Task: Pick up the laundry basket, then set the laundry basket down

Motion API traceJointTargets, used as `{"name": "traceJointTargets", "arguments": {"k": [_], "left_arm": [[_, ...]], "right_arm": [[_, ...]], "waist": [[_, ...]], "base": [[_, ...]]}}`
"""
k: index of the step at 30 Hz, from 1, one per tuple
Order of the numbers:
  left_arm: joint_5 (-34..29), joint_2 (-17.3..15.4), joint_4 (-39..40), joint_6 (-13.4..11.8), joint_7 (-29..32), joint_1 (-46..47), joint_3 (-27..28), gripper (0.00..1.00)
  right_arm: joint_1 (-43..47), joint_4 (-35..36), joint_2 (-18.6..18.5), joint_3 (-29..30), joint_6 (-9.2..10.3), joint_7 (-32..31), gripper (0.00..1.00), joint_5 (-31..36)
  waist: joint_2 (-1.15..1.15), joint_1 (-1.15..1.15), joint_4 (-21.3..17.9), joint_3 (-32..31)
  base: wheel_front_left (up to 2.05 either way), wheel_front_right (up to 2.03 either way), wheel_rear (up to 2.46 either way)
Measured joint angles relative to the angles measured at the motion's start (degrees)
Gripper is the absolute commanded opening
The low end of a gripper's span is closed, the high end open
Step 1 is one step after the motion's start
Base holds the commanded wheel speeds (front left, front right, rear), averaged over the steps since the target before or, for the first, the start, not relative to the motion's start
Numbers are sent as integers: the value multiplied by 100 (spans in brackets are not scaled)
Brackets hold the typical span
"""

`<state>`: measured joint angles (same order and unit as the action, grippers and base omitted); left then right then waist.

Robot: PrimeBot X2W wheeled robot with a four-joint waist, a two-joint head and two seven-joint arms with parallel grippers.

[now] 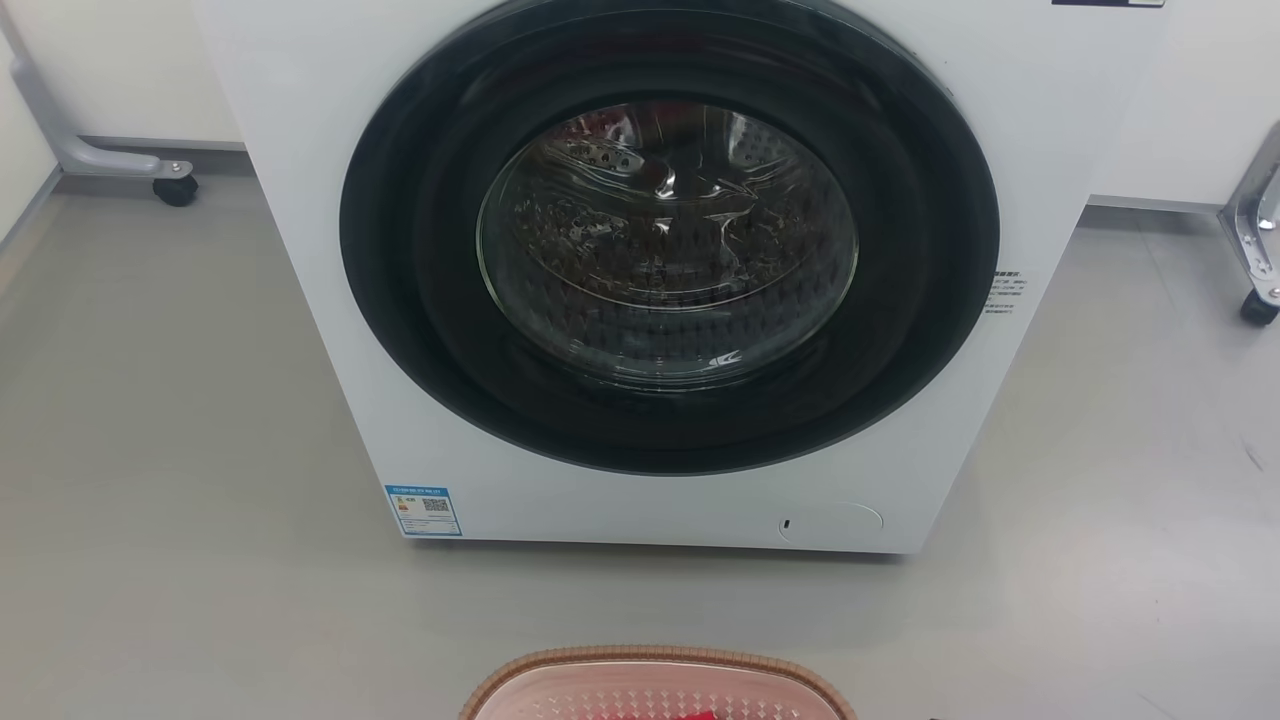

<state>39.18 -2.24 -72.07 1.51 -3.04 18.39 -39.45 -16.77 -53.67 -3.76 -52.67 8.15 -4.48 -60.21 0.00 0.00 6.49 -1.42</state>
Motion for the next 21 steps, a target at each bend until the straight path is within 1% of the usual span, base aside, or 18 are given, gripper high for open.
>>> {"name": "traceJointTargets", "arguments": {"k": [21], "left_arm": [[24,-4,-2,0,42,1,-36,0]], "right_arm": [[-52,-185,0,-348,1,111,0,-420]], "waist": [[0,1,-16,20]], "base": [[0,0,0]]}}
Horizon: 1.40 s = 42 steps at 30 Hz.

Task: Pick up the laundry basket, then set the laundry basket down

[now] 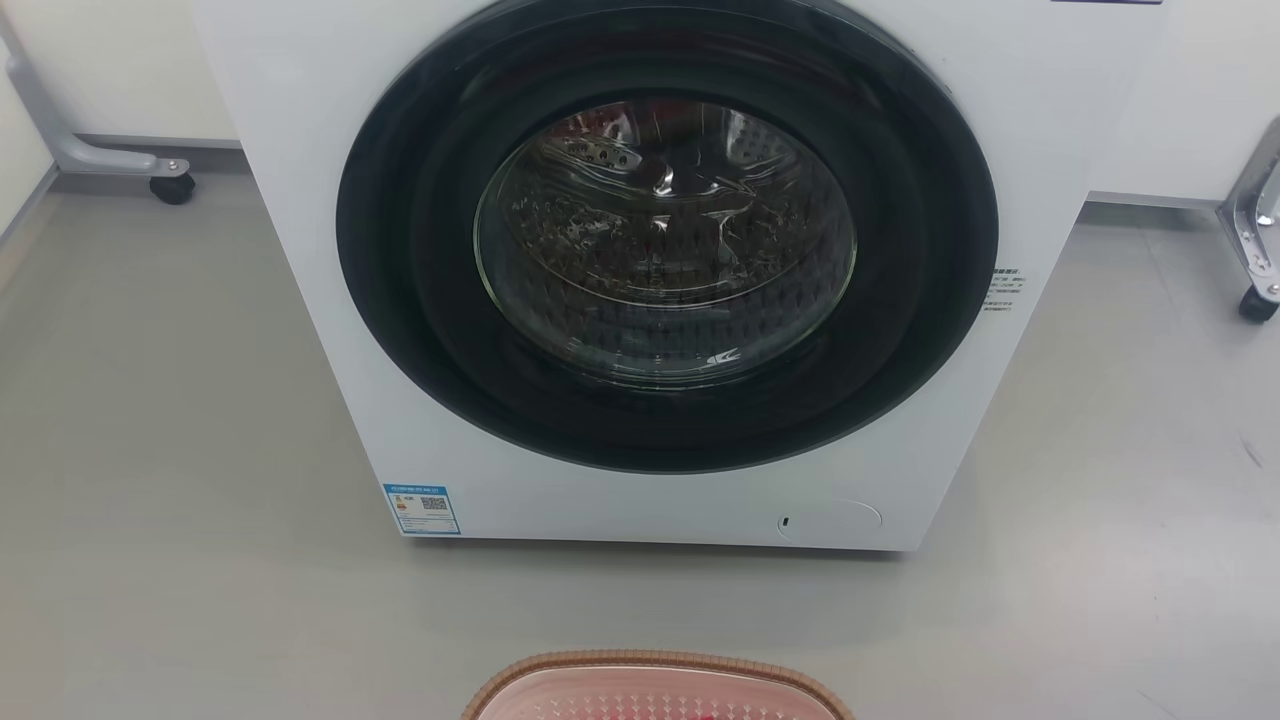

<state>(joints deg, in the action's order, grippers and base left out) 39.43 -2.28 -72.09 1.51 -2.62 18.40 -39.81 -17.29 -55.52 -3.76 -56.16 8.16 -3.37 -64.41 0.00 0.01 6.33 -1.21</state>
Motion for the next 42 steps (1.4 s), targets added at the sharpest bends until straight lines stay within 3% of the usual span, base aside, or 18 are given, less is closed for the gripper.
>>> {"name": "traceJointTargets", "arguments": {"k": [42], "left_arm": [[78,-16,0,-49,-59,-1,-127,0]], "right_arm": [[-247,-159,-1,-681,0,344,0,-544]], "waist": [[0,0,-25,135]], "base": [[0,0,0]]}}
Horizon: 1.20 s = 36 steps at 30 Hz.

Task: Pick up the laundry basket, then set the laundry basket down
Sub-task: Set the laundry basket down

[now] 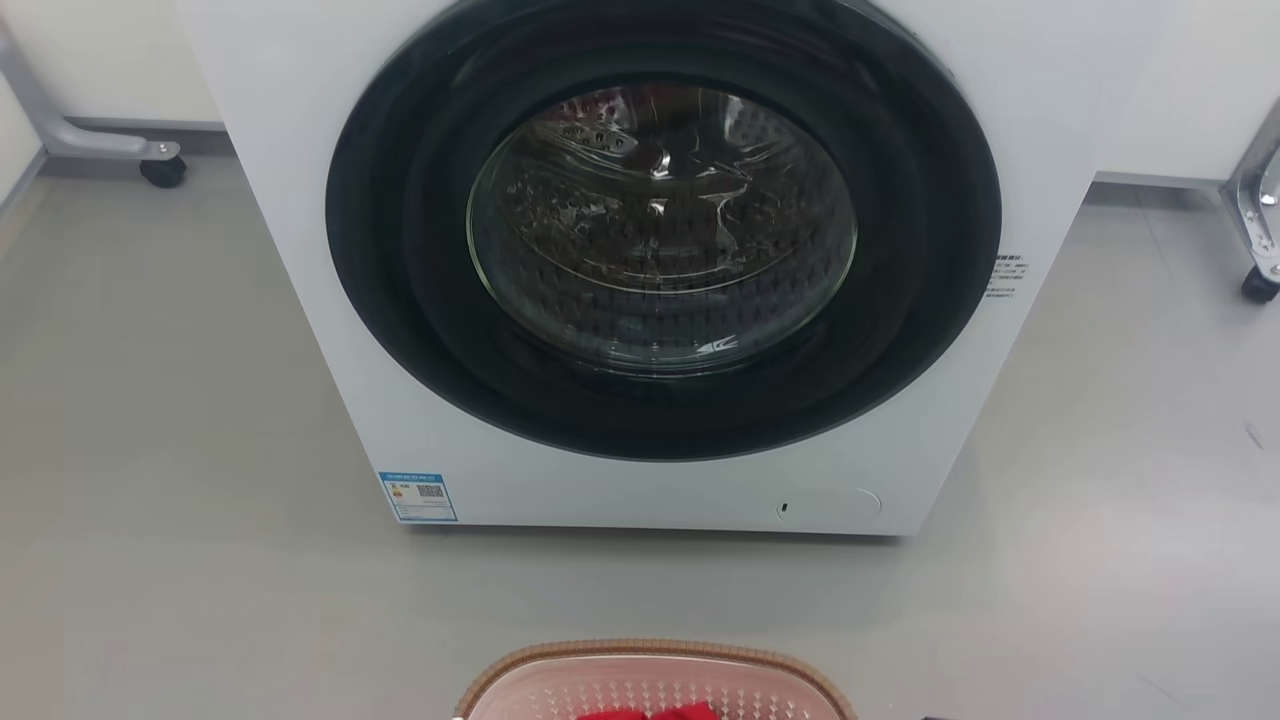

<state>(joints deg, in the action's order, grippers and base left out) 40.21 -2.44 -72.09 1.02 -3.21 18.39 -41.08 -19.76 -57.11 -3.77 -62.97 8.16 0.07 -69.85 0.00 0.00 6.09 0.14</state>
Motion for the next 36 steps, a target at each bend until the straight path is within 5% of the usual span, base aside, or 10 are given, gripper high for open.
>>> {"name": "traceJointTargets", "arguments": {"k": [13,36], "left_arm": [[-2,-27,124,-88,-129,615,1,0],[-19,-56,766,-459,-459,2077,9,0]], "right_arm": [[-956,-122,-24,-99,0,93,0,97],[-2741,-653,-105,73,-9,793,0,455]], "waist": [[0,0,-22,528],[-1,1,36,2459]], "base": [[0,0,0],[0,0,0]]}}
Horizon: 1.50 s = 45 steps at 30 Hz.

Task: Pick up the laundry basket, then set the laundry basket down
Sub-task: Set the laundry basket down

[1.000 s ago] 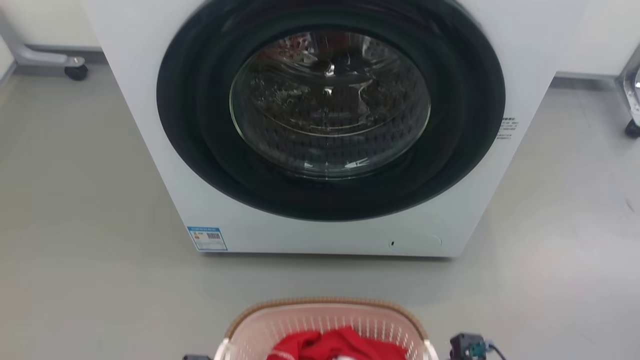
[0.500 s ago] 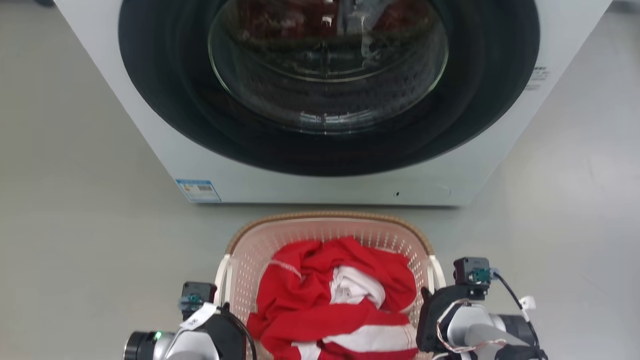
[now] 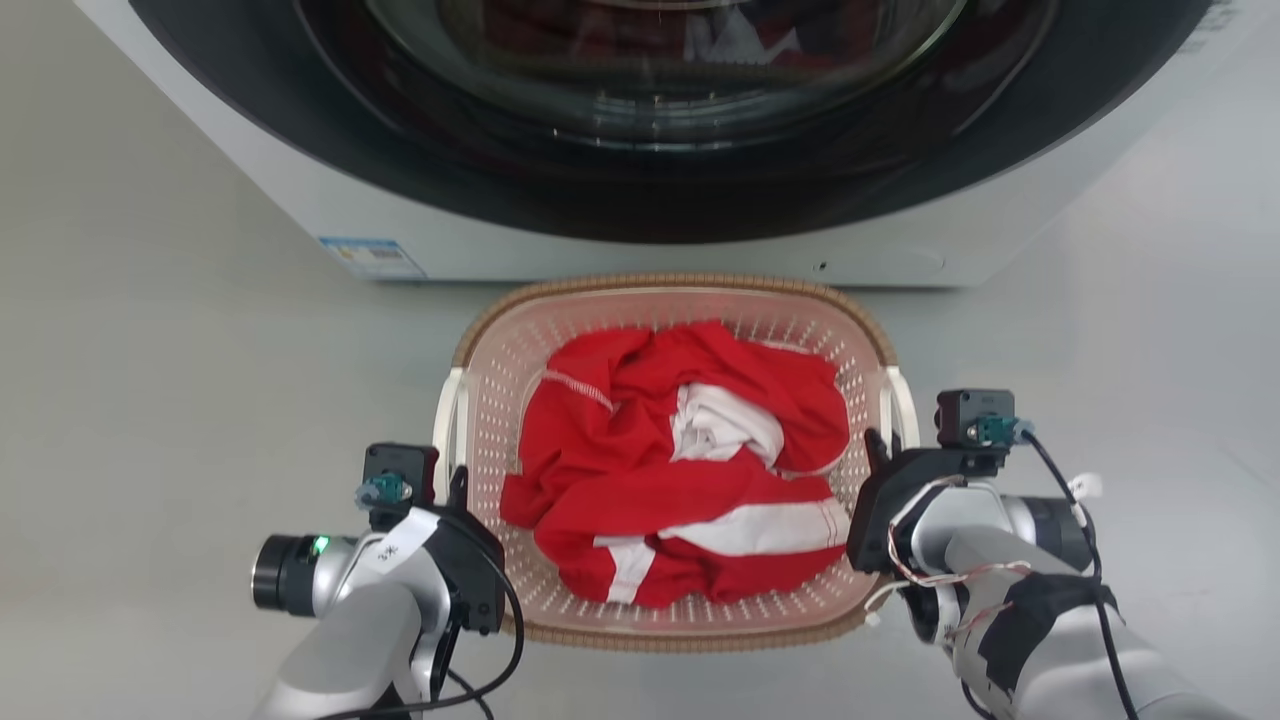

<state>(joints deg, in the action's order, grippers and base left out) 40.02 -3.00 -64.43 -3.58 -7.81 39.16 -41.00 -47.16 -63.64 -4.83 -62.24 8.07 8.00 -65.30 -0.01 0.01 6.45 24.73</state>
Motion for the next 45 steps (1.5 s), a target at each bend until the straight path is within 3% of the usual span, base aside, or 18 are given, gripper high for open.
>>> {"name": "traceJointTargets", "arguments": {"k": [25,45], "left_arm": [[230,5,446,-198,-244,922,-186,0],[271,59,255,-204,-441,1254,-261,0]], "right_arm": [[-1162,-311,-226,59,-154,375,0,280],[-1360,-486,-190,78,-212,523,0,350]], "waist": [[0,0,231,1998],[1,-1,284,2371]], "base": [[0,0,0],[0,0,0]]}}
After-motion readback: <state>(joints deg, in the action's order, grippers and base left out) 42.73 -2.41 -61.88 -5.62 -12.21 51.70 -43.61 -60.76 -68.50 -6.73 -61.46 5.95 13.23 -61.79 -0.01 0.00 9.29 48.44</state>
